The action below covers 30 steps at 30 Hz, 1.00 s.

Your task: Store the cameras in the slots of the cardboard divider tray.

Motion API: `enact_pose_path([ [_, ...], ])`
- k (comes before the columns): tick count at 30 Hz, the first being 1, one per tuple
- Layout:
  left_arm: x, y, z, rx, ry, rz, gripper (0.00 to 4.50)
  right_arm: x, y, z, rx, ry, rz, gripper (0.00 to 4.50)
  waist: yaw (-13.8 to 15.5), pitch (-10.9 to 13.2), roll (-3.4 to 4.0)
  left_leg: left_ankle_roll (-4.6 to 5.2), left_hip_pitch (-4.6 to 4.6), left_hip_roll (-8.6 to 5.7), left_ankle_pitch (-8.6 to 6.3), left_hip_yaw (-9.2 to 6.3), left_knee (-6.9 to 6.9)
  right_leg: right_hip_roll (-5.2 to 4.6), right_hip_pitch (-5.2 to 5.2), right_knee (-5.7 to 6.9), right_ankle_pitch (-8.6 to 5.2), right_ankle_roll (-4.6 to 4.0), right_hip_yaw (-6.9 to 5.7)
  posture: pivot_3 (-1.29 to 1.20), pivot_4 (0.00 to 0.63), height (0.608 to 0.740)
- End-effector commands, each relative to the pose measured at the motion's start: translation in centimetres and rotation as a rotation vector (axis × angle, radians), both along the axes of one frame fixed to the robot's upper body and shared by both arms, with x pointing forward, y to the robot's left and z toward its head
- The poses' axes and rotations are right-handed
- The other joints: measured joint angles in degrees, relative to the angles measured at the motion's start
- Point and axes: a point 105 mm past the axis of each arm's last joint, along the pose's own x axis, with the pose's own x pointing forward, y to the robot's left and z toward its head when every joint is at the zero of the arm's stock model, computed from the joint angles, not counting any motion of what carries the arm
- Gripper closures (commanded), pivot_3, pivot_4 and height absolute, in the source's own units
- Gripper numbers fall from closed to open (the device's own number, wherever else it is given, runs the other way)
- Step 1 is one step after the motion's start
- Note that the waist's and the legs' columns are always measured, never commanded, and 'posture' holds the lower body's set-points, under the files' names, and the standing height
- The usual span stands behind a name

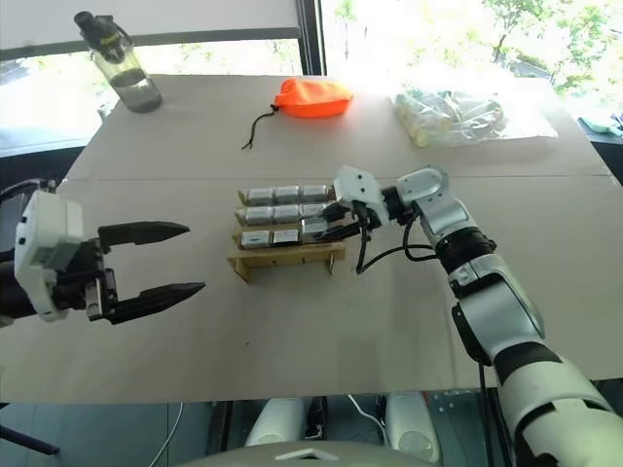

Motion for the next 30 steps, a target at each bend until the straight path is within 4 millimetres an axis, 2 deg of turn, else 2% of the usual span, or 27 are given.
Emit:
enact_pose_path([
  [1,-0.5,-0.2,0.7,0.000,-0.034,0.007,0.00,0.2,0.5,1.0,0.020,-0.035,0.031,3.73,-0.1,0.0,0.03,0.00,0.01,0.00,0.00,-0.01,-0.01,0.00,0.00,0.01,0.00,0.00,0.00,0.00,0.150,0.740],
  [13,-0.7,-0.2,0.2,-0.002,0.000,0.022,0.00,1.4,1.0,0.1,-0.010,-0.057,-0.025,3.73,-0.3,0.1,0.13,-0.06,0.02,0.00,0.02,-0.04,-0.05,-0.07,0.00,0.02,0.00,-0.02,-0.03,0.00,0.150,0.740],
  [18,-0.8,-0.3,0.1,-0.004,0.010,0.017,0.00,0.9,1.0,-0.4,-0.039,-0.025,0.018,3.73,-0.4,0.1,0.15,-0.07,0.02,0.00,0.02,-0.04,-0.05,-0.13,0.01,0.02,0.00,-0.02,-0.05,0.00,0.150,0.740],
  [20,-0.8,-0.4,0.1,-0.005,0.012,0.017,0.00,0.8,0.9,-0.6,-0.057,-0.014,0.032,2.68,-0.4,0.1,0.15,-0.07,0.01,-0.01,0.02,-0.05,-0.05,-0.14,0.01,0.02,0.00,-0.02,-0.06,0.00,0.150,0.740],
  [21,-0.8,-0.4,0.1,-0.005,0.013,0.016,0.00,0.8,0.8,-0.7,-0.064,-0.007,0.031,2.36,-0.4,0.1,0.15,-0.07,0.01,-0.01,0.02,-0.06,-0.06,-0.14,0.01,0.01,0.00,-0.02,-0.06,0.00,0.150,0.740],
  [26,-0.7,-0.5,0.0,-0.001,0.006,0.013,0.00,1.1,0.2,0.1,-0.045,-0.001,0.004,0.18,-0.9,0.1,0.16,-0.08,-0.01,-0.01,0.02,-0.08,-0.06,-0.28,0.01,0.01,0.00,-0.02,-0.08,0.00,0.150,0.740],
  [30,-0.5,-0.6,-0.3,-0.003,-0.002,0.027,0.00,0.8,-1.5,1.6,0.012,-0.005,0.008,0.08,-1.0,0.1,0.20,-0.13,0.01,-0.04,0.06,-0.13,-0.05,-0.40,0.04,0.04,0.01,-0.02,-0.14,0.00,0.150,0.740],
])
